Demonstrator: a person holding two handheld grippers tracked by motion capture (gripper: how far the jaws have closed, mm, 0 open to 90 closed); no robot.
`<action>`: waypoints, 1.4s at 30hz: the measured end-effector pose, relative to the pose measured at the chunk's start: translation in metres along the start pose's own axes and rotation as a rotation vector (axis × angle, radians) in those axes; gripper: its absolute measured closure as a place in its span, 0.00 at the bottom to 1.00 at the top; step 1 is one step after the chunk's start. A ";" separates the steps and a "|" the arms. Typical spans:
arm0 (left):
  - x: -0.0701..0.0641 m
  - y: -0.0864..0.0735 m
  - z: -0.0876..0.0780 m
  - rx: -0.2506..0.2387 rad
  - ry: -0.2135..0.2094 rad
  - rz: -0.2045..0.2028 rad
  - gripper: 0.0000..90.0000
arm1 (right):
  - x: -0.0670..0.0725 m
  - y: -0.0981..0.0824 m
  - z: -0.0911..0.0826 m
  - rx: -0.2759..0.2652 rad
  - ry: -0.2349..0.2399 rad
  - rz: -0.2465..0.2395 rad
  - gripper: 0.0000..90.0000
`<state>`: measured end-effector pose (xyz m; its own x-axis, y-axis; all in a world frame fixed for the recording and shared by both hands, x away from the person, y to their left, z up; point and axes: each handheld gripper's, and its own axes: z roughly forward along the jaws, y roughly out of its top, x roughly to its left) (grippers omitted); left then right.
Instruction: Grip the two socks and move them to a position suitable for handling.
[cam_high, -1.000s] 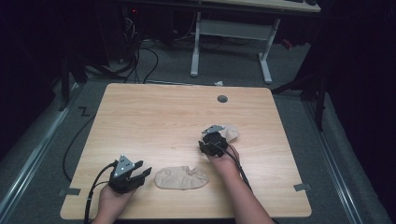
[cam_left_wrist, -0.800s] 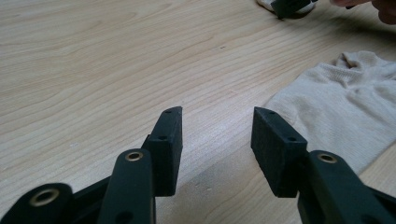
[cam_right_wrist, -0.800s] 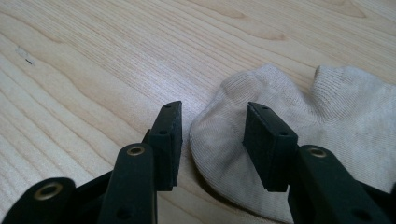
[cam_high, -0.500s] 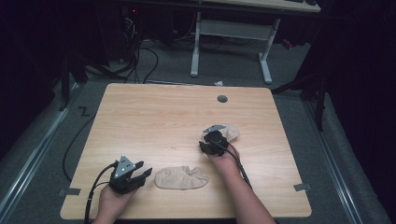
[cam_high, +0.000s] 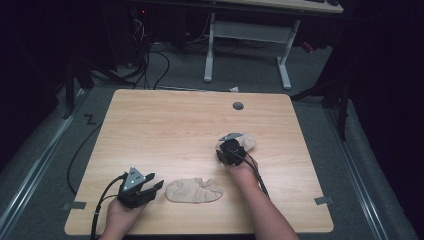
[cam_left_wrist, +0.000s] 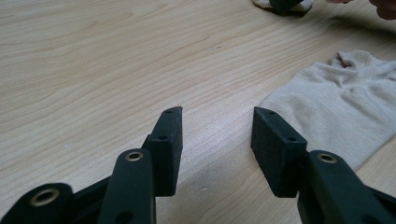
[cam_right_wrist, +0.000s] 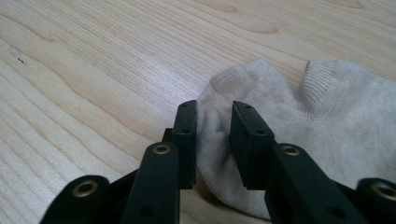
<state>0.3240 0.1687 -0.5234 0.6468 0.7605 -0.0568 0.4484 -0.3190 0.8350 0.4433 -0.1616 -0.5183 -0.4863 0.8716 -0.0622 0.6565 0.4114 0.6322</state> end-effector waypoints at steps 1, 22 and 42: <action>0.000 0.000 0.000 0.000 0.000 0.001 0.60 | 0.000 0.000 0.000 0.003 -0.002 -0.001 0.85; -0.004 -0.001 0.000 -0.005 0.009 0.041 0.60 | -0.008 0.007 -0.012 -0.023 0.029 0.024 0.94; -0.004 -0.001 0.001 -0.010 0.009 0.045 0.59 | -0.012 0.031 -0.081 -0.200 0.039 0.021 0.94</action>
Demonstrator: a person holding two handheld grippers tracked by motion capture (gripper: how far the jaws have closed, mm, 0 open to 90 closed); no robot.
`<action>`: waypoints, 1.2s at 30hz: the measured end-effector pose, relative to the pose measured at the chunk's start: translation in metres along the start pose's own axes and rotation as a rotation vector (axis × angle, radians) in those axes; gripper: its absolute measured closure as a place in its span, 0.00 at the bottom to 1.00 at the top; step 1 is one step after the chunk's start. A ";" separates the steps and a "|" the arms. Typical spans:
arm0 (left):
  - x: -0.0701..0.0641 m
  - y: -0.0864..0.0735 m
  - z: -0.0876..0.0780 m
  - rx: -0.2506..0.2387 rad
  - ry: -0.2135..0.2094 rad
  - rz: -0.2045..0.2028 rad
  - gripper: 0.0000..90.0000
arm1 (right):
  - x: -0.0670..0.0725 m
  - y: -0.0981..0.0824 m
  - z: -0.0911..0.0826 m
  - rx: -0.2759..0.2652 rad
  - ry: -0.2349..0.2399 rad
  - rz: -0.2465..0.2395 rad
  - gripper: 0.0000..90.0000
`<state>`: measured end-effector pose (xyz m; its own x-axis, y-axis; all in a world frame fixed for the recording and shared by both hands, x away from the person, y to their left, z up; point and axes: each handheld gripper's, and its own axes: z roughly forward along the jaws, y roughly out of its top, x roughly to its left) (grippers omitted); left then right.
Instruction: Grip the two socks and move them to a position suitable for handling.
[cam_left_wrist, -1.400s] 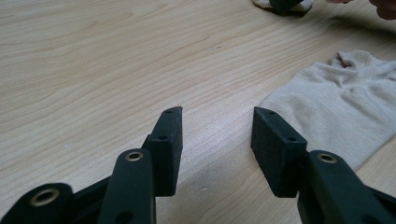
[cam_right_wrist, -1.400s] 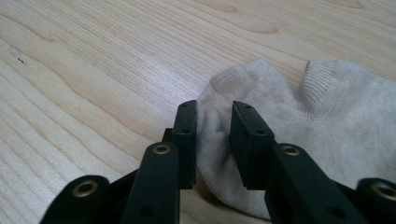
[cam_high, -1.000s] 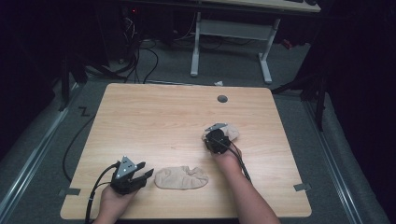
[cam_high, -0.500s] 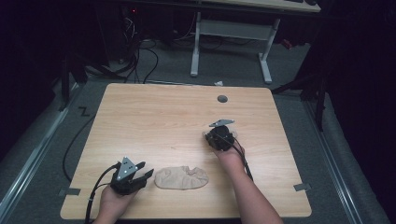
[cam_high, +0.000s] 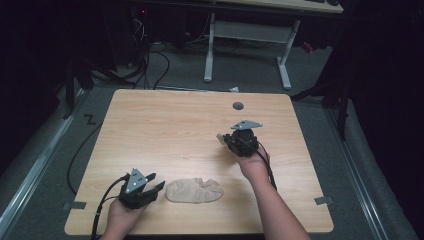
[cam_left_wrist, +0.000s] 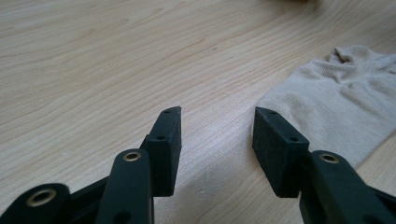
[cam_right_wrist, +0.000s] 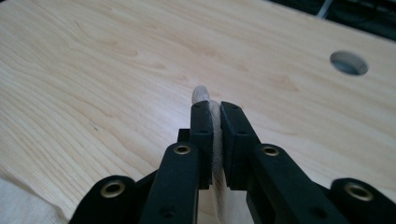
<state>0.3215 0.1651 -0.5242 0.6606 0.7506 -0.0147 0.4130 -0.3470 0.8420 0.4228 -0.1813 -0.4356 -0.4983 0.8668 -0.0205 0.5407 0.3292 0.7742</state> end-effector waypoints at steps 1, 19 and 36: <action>0.000 0.000 0.000 0.000 0.000 0.000 0.58 | 0.000 0.000 0.000 0.000 0.000 0.000 0.94; -0.003 0.000 0.001 -0.001 -0.006 0.018 0.57 | 0.023 0.042 -0.026 -0.122 0.030 -0.023 0.94; -0.002 0.000 0.000 -0.002 -0.005 0.024 0.57 | 0.076 0.059 0.008 -0.138 0.153 -0.048 0.94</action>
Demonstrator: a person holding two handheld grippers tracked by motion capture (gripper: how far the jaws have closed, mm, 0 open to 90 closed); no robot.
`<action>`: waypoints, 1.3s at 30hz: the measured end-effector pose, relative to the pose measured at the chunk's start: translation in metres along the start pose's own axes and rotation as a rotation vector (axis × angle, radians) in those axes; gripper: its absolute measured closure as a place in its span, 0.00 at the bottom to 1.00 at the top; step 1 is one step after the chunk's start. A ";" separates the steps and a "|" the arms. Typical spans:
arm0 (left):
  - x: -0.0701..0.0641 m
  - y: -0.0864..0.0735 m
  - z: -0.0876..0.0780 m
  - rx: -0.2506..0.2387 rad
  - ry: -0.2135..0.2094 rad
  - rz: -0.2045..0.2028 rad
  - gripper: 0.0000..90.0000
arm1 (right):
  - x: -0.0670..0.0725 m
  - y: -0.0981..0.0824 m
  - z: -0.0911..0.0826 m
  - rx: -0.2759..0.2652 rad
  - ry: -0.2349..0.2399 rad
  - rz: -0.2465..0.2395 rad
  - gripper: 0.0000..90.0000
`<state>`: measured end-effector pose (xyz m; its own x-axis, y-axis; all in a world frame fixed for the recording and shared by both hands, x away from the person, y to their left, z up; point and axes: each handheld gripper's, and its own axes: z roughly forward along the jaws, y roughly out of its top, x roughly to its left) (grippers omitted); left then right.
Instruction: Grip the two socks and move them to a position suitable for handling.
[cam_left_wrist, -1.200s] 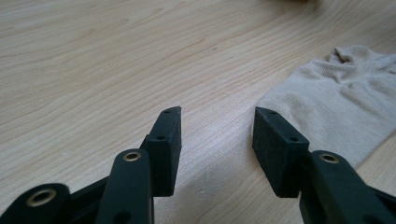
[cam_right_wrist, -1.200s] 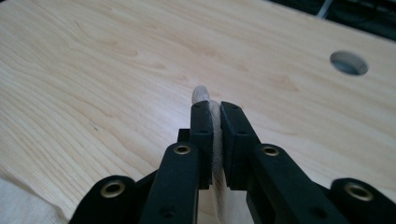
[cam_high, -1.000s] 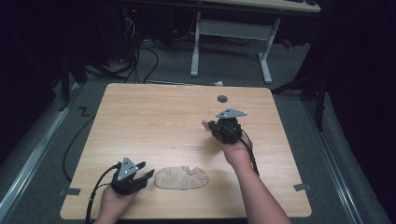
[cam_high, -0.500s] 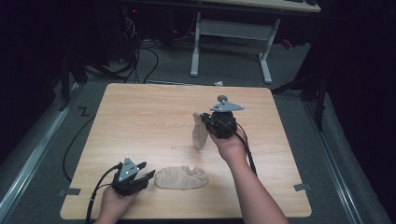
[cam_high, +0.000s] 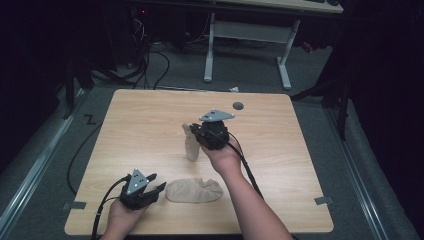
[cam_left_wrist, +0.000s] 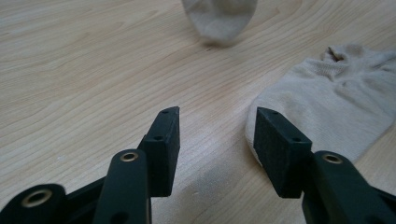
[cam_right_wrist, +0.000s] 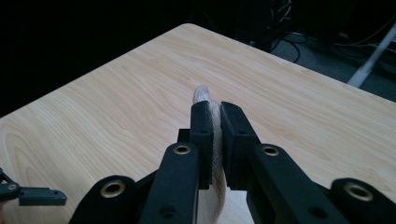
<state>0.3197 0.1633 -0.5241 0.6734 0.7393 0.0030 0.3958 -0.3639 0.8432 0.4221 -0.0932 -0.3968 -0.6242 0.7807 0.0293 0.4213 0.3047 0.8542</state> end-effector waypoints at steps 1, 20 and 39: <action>0.000 0.000 0.000 0.001 -0.002 -0.002 0.57 | 0.001 0.000 0.002 0.000 0.006 -0.002 0.94; -0.002 0.000 0.003 0.011 -0.006 0.015 0.56 | -0.035 -0.039 0.011 0.061 -0.084 0.101 0.93; -0.001 -0.001 0.005 0.018 -0.020 -0.019 0.56 | -0.079 -0.122 0.004 0.176 -0.180 0.226 0.88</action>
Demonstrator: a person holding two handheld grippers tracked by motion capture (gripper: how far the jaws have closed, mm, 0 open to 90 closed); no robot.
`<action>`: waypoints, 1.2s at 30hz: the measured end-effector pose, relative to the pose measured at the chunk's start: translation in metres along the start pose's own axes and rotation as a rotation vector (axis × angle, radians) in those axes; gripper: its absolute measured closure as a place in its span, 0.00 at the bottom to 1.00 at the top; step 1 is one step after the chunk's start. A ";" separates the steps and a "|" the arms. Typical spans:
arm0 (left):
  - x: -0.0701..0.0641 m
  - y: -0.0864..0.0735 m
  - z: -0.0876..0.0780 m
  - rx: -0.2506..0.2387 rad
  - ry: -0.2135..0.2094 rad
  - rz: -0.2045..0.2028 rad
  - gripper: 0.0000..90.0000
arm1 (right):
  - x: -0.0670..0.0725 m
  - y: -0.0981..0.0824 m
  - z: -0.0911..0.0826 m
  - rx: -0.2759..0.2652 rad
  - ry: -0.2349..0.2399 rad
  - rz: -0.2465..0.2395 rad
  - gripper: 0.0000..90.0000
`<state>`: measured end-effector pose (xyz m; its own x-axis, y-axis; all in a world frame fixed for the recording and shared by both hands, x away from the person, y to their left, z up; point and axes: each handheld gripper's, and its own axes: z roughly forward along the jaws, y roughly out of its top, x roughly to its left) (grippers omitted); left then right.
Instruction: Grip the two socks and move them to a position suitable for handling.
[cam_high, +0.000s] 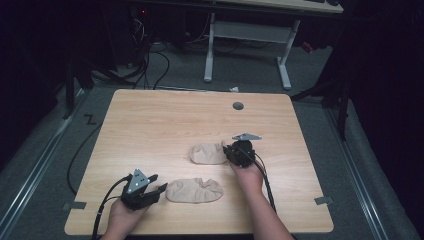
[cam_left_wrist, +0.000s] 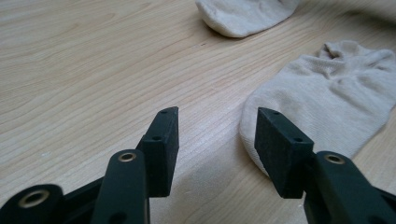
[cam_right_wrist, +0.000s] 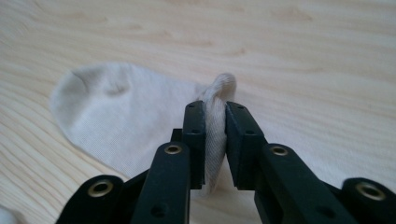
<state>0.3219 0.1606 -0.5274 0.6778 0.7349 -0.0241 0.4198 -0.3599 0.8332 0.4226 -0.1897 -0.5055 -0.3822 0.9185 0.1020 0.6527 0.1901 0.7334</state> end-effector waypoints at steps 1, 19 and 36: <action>0.001 0.000 0.001 0.005 0.002 0.001 0.56 | -0.004 -0.007 0.001 0.012 -0.001 0.016 0.87; -0.001 0.040 0.037 0.007 0.018 -0.017 0.55 | -0.011 -0.027 -0.007 0.015 -0.002 -0.015 0.72; 0.017 0.071 0.090 0.062 -0.001 -0.045 0.57 | -0.012 -0.014 -0.014 -0.070 -0.053 -0.055 0.64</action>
<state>0.4173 0.0961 -0.5186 0.6579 0.7506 -0.0617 0.4866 -0.3612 0.7955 0.4093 -0.2085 -0.5076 -0.3800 0.9246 0.0264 0.5840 0.2177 0.7820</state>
